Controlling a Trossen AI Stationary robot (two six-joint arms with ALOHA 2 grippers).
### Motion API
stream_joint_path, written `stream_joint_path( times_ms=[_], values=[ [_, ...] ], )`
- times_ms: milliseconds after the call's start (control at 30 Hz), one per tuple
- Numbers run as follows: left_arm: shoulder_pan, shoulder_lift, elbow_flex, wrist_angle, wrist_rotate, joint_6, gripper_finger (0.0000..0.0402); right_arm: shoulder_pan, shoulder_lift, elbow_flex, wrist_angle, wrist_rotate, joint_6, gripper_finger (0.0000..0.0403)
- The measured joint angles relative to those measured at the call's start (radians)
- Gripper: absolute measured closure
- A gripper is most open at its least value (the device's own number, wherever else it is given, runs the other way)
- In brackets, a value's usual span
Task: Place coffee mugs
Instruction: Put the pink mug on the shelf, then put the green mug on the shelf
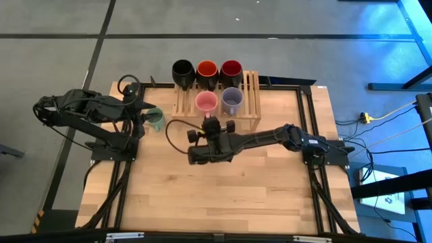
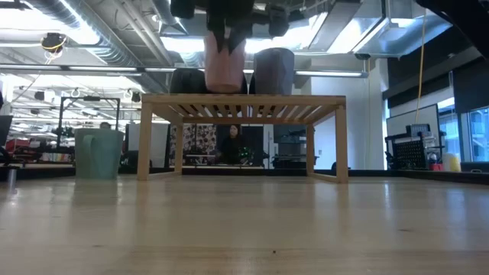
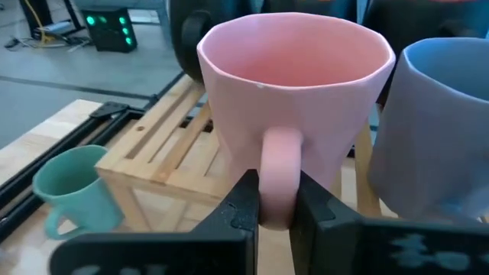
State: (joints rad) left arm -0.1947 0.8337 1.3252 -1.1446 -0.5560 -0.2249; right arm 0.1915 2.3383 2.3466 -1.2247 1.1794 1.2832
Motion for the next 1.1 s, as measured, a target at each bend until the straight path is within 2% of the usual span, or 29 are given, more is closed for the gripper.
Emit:
stream_joint_path(
  times_ms=[667,833,1100],
  values=[
    [0.0,0.0,0.0,0.0,0.0,-0.002,0.0278,-0.083,-0.004,-0.001,-0.003,-0.105,-0.061,0.0374],
    [0.0,0.0,0.0,0.0,0.0,-0.003,0.0278,-0.081,-0.004,-0.001,-0.004,-0.117,-0.061,0.0332],
    [0.0,0.0,0.0,0.001,0.0,-0.003,0.0278,-0.081,-0.004,0.0,-0.006,-0.118,-0.061,0.0236]
  ],
)
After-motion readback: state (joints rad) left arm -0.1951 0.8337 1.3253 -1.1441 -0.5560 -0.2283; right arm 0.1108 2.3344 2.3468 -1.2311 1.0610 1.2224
